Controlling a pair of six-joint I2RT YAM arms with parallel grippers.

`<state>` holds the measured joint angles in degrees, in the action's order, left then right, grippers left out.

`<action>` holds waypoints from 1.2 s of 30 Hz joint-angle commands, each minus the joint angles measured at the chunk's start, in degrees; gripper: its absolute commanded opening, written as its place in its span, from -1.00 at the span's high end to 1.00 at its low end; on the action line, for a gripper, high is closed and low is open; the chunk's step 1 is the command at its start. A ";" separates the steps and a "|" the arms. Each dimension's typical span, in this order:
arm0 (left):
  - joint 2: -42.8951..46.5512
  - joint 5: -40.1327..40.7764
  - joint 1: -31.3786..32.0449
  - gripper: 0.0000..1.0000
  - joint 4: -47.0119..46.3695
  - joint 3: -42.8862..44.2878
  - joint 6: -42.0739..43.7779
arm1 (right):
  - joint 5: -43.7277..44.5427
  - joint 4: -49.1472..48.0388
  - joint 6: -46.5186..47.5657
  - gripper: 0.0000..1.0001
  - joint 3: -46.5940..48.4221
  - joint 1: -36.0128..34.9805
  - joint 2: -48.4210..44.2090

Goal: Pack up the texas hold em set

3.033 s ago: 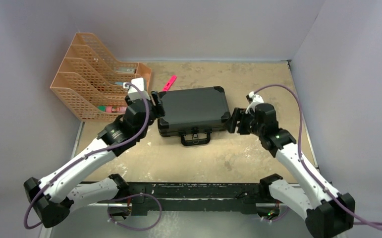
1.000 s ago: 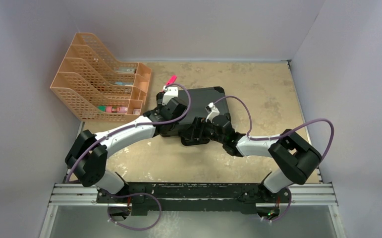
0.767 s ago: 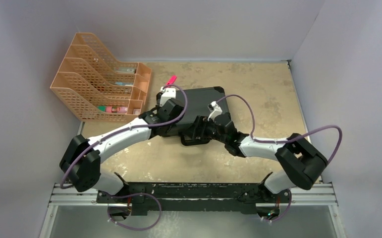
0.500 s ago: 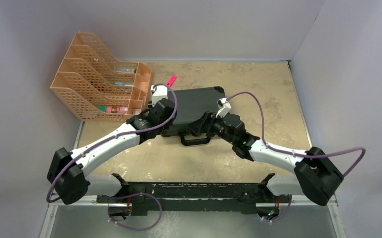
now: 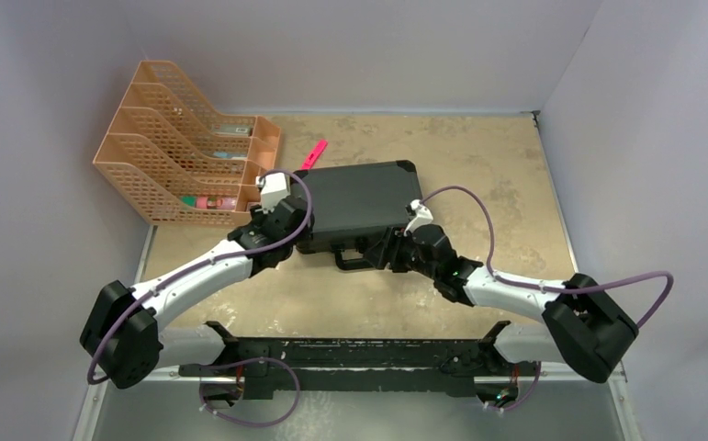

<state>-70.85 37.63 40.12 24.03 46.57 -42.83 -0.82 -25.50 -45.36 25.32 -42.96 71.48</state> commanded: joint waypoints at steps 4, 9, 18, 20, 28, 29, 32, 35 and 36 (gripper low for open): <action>2.14 -1.59 -2.07 -0.15 -5.97 -2.29 -2.26 | 3.36 0.15 -0.02 -0.06 3.21 -0.24 5.69; 0.72 -3.18 -2.25 0.10 -5.85 -2.37 0.22 | 4.05 -1.00 -0.67 0.09 5.48 -0.45 9.48; -2.47 -5.68 -2.24 0.48 -3.61 -1.79 1.12 | 7.68 0.31 -1.34 0.35 8.14 -1.25 11.70; -2.72 -5.78 -2.32 0.52 -3.39 -1.66 1.18 | 8.91 0.27 -1.27 0.41 8.36 -1.40 12.55; -3.16 -5.96 -2.31 0.65 -2.77 -1.84 1.09 | 9.87 -1.31 0.32 0.54 10.54 -2.75 18.12; -3.23 -6.05 -2.27 0.67 -2.77 -1.83 1.13 | 10.20 -1.35 0.25 0.55 10.76 -2.93 18.73; -3.40 -6.27 -2.30 0.70 -2.84 -2.03 1.14 | 11.76 -1.66 -0.45 0.59 10.98 -3.50 20.45; -3.51 -6.79 -2.24 0.73 -3.02 -2.01 1.08 | 14.14 -1.51 -1.83 0.69 10.91 -3.79 22.12; -3.51 -6.92 -2.29 0.73 -3.06 -2.01 1.08 | 14.90 -1.50 -2.16 0.72 10.84 -3.86 22.65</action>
<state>-72.73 32.77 38.26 16.16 44.86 -42.85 8.45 -26.24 -46.11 34.76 -46.26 90.74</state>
